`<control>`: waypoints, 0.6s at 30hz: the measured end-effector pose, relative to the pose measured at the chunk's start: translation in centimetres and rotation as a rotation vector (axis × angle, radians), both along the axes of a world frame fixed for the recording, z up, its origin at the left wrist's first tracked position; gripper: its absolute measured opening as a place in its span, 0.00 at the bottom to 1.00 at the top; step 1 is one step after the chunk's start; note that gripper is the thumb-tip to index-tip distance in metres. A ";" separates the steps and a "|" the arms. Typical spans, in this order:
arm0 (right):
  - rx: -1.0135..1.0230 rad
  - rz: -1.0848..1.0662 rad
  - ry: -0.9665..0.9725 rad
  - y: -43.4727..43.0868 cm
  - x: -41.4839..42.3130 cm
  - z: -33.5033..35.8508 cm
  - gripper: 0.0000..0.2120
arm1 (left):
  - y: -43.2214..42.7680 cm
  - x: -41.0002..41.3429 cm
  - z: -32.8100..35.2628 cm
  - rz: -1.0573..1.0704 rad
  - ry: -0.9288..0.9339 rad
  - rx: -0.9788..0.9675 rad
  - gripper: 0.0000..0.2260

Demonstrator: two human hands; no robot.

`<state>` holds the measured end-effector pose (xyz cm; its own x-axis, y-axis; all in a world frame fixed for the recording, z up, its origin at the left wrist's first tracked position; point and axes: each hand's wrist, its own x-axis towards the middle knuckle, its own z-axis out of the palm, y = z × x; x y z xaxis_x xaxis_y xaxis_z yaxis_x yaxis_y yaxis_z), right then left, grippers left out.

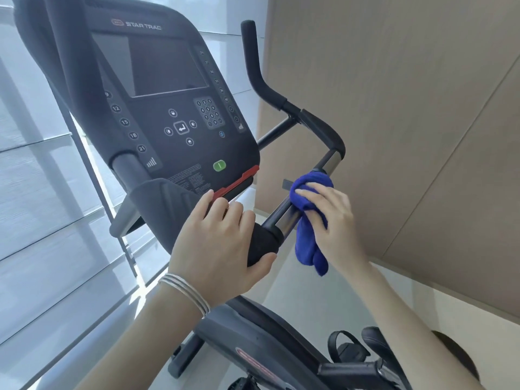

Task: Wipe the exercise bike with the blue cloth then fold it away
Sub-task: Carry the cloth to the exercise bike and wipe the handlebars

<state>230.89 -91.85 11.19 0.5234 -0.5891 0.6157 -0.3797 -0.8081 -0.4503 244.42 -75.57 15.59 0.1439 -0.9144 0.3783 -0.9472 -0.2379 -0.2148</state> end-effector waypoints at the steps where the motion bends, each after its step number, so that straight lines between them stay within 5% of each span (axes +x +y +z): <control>1: -0.009 0.009 -0.048 1.3 -0.2 -0.8 0.14 | -0.2 -0.2 -0.1 0.003 -0.010 -0.005 0.27; 8: -0.135 0.057 -0.199 4.5 -0.7 -4.1 0.15 | -0.7 -0.2 -0.5 -0.010 -0.050 -0.075 0.23; 14: 0.174 -0.072 -0.205 -2.3 0.4 -1.1 0.16 | -0.6 -0.2 -0.5 0.004 -0.071 -0.042 0.24; 18: 0.167 -0.086 -0.214 -0.3 0.3 -1.5 0.16 | -0.7 -0.2 -0.5 0.011 -0.077 -0.037 0.24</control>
